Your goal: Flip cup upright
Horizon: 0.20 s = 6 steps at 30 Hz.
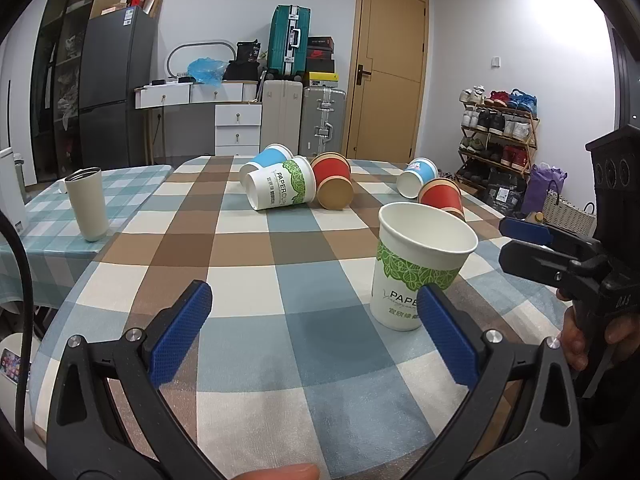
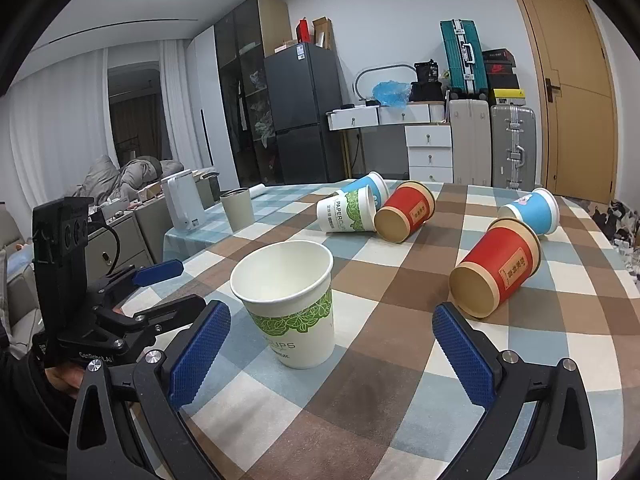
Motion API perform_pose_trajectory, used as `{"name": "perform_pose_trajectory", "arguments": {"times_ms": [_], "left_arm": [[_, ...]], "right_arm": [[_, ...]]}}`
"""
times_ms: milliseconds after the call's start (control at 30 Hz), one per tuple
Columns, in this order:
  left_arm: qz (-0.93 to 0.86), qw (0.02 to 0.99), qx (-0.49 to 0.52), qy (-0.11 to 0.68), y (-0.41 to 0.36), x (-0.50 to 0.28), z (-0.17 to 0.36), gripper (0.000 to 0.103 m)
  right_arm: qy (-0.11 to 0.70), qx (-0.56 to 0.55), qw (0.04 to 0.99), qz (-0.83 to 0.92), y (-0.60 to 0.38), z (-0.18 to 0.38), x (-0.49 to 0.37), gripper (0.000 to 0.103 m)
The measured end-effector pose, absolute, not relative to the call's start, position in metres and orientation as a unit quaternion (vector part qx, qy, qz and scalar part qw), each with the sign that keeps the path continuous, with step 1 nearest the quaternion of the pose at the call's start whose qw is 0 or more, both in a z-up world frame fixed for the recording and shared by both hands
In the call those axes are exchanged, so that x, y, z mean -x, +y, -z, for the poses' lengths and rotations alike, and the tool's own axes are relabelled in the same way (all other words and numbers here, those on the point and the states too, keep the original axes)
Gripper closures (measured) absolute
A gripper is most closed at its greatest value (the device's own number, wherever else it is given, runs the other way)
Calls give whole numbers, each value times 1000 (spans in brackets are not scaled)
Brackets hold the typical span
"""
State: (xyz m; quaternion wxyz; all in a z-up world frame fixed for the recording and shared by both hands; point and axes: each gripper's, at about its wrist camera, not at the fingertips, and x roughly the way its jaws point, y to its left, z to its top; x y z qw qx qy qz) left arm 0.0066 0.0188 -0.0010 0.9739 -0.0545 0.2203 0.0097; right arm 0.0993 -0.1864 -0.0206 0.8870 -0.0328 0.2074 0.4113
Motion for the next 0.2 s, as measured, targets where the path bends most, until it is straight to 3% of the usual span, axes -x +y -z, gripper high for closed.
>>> {"name": "perform_pose_trajectory", "arguments": {"times_ms": [200], "left_arm": [[-12,974,54,219,21,-6,1,1]], "right_arm": [[222,44,886,-406,-183,20,-102,0]]}}
